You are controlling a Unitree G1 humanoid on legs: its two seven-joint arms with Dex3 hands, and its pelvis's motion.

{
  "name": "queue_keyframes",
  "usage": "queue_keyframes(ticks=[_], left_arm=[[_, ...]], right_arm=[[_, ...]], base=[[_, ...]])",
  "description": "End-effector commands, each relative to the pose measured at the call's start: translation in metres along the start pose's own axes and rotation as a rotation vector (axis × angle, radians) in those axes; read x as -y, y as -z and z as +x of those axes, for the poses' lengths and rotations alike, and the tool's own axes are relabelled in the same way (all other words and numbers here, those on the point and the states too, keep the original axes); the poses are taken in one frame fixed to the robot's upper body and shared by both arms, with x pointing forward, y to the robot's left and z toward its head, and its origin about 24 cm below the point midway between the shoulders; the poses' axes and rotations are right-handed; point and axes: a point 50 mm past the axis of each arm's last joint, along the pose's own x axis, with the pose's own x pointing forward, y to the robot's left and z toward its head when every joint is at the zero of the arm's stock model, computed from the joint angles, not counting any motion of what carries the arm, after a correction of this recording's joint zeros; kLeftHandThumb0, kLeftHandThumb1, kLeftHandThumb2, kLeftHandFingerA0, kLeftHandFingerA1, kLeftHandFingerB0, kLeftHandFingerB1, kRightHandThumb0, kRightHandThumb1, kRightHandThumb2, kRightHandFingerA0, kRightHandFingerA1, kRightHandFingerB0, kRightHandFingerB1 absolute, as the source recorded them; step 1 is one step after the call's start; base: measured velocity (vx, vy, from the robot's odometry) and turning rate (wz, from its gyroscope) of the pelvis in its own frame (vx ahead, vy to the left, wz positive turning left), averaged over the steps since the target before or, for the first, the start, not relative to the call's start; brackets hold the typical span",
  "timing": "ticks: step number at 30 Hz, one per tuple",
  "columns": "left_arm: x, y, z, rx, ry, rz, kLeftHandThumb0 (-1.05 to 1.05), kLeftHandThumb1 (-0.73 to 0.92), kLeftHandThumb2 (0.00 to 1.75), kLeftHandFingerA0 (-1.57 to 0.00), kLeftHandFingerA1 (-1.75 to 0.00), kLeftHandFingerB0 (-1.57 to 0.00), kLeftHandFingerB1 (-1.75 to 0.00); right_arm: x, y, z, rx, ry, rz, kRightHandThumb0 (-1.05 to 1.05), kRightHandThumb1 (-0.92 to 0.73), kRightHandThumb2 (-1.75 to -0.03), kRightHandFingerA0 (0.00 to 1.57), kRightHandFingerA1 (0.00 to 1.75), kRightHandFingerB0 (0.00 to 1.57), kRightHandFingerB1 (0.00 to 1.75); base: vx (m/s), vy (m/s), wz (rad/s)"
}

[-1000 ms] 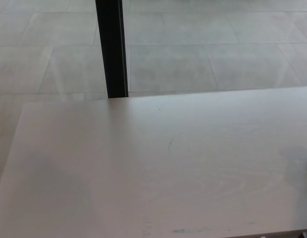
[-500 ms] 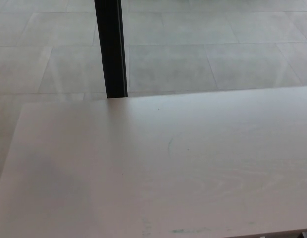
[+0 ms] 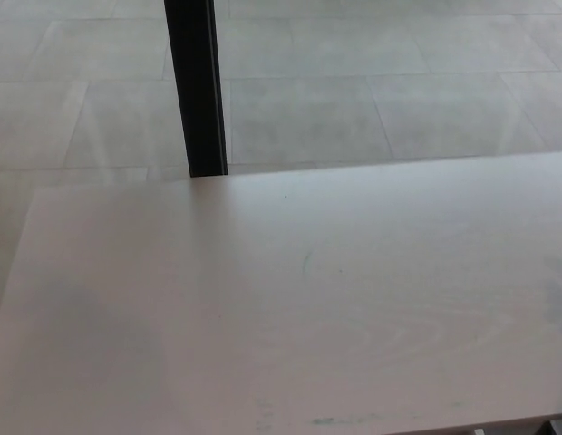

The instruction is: The robot uses its right hand to hold the eraser kept in the middle of the desk and use it to wipe the desk by swiping its surface twice

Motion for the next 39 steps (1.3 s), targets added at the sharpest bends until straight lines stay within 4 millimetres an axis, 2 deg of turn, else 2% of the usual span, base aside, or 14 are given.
queue_keyframes(ticks=[1,2,7,8,9,14,15,16,22,25,31,32,33,39], left_arm=[[-0.007,0.004,-0.002,-0.011,-0.004,0.0,-0.72,0.7,0.95,-0.31,-0.78,-0.31,-0.66],[-0.008,0.005,-0.002,-0.003,0.015,-0.009,-0.7,0.91,0.65,-0.25,-0.85,-0.29,-0.68],[-0.01,0.005,-0.001,-0.016,0.003,-0.023,-0.67,0.91,0.65,-0.27,-0.85,-0.31,-0.67],[-0.01,0.005,0.0,-0.023,-0.005,-0.035,-0.66,0.65,1.1,-0.35,-0.76,-0.33,-0.67],[-0.01,0.005,0.0,-0.024,-0.004,-0.045,-0.65,0.92,0.62,-0.27,-0.91,-0.33,-0.72],[-0.01,0.002,-0.001,-0.007,-0.004,0.002,-0.68,0.66,1.12,-0.36,-0.76,-0.33,-0.68],[-0.01,0.002,-0.001,-0.011,-0.005,-0.017,-0.67,0.65,1.11,-0.36,-0.77,-0.35,-0.69],[-0.009,0.001,-0.001,-0.01,-0.005,-0.012,-0.7,0.9,0.68,-0.27,-0.85,-0.32,-0.68],[-0.01,-0.003,0.002,0.006,-0.001,0.023,-0.71,0.9,0.67,-0.33,-0.86,-0.32,-0.66],[-0.008,-0.004,0.003,-0.015,-0.013,-0.031,-0.71,0.88,0.66,-0.31,-0.96,-0.33,-0.69],[-0.003,-0.003,0.003,-0.01,-0.022,0.031,-0.73,0.89,0.66,-0.38,-0.89,-0.37,-0.68],[-0.003,0.0,0.003,-0.019,-0.02,0.033,-0.75,0.66,1.03,-0.43,-0.81,-0.38,-0.68],[-0.004,0.001,0.003,-0.021,-0.022,0.042,-0.72,0.9,0.63,-0.41,-0.9,-0.36,-0.66],[-0.009,0.004,0.0,-0.018,-0.014,0.049,-0.7,0.92,0.66,-0.36,-0.83,-0.34,-0.63]], right_arm=[[0.012,-0.061,0.006,0.145,-0.169,0.221,-0.76,-0.61,-0.96,0.35,0.54,0.06,0.28],[0.019,-0.072,0.006,0.184,-0.172,0.216,-0.74,-0.77,-0.64,0.37,0.4,0.05,0.22],[0.049,-0.102,0.002,0.273,-0.117,0.264,-0.76,-0.8,-0.65,0.34,0.38,0.09,0.21],[0.058,-0.109,-0.001,0.295,-0.094,0.28,-0.74,-0.82,-0.67,0.35,0.37,0.09,0.2],[0.07,-0.116,-0.005,0.322,-0.067,0.284,-0.75,-0.84,-0.67,0.36,0.37,0.1,0.21],[0.129,-0.132,-0.036,0.449,0.132,0.321,-0.83,-0.69,-1.04,0.46,0.59,0.19,0.47],[0.148,-0.127,-0.047,0.431,0.214,0.371,-0.73,-0.83,-0.65,0.57,0.45,0.26,0.35],[0.161,-0.122,-0.055,0.421,0.264,0.372,-0.75,-0.86,-0.66,0.53,0.44,0.24,0.33],[0.208,-0.054,-0.099,0.316,0.505,0.352,-0.72,-0.65,-1.01,0.48,0.57,0.23,0.47],[0.213,-0.018,-0.117,0.243,0.648,0.42,-0.73,-0.78,-0.64,0.58,0.46,0.35,0.33],[0.204,0.057,-0.146,0.043,0.931,0.494,-0.68,-0.63,-0.95,0.54,0.63,0.2,0.5],[0.202,0.068,-0.151,-0.005,0.985,0.527,-0.65,-0.76,-0.63,0.62,0.51,0.29,0.39],[0.199,0.076,-0.154,-0.038,1.021,0.518,-0.63,-0.77,-0.63,0.67,0.52,0.34,0.4],[0.179,0.105,-0.16,-0.162,1.023,0.561,-0.61,-0.75,-0.62,0.71,0.59,0.37,0.44]], base=[[0.0,0.0,0.0],[0.0,0.0,0.0],[0.0,0.0,0.0],[0.0,0.0,0.0],[0.0,0.0,0.0],[0.0,0.0,0.0],[0.0,0.0,0.0],[0.0,0.0,0.0],[0.0,0.0,0.0],[0.0,0.0,0.0],[0.0,0.0,-0.01],[0.0,0.0,0.0],[0.0,0.0,0.0],[0.0,0.0,0.0]])
